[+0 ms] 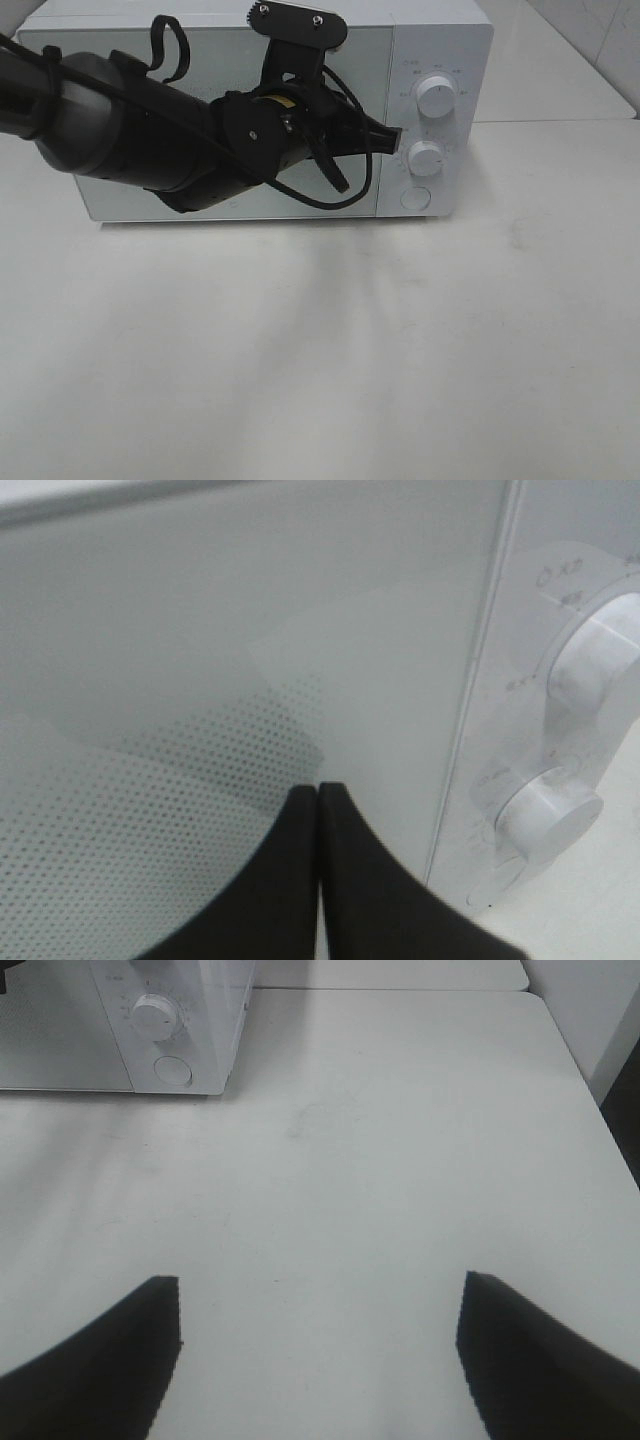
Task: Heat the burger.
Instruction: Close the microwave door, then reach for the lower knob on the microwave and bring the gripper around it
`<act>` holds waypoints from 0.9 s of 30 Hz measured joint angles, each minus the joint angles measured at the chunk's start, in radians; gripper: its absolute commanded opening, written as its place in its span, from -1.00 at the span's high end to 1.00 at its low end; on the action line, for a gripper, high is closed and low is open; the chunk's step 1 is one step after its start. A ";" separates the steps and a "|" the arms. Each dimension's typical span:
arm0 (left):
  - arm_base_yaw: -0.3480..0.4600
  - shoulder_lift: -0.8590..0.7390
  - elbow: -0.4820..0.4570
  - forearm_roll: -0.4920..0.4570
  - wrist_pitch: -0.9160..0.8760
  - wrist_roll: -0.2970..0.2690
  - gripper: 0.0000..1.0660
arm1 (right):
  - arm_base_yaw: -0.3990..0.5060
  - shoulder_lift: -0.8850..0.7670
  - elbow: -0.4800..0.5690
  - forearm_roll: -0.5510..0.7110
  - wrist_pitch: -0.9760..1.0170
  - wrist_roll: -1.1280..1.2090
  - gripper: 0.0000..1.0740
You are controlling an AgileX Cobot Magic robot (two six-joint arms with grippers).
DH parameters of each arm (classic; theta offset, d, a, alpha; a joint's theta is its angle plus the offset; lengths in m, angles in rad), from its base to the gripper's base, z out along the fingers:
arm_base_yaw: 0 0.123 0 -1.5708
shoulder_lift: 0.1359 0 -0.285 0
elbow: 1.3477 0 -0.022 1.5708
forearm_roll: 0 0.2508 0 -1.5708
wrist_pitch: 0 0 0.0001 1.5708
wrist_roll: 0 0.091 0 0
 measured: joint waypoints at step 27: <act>-0.047 -0.232 0.228 -0.060 0.297 0.122 -0.87 | 0.000 0.000 0.000 0.000 0.000 0.000 -0.42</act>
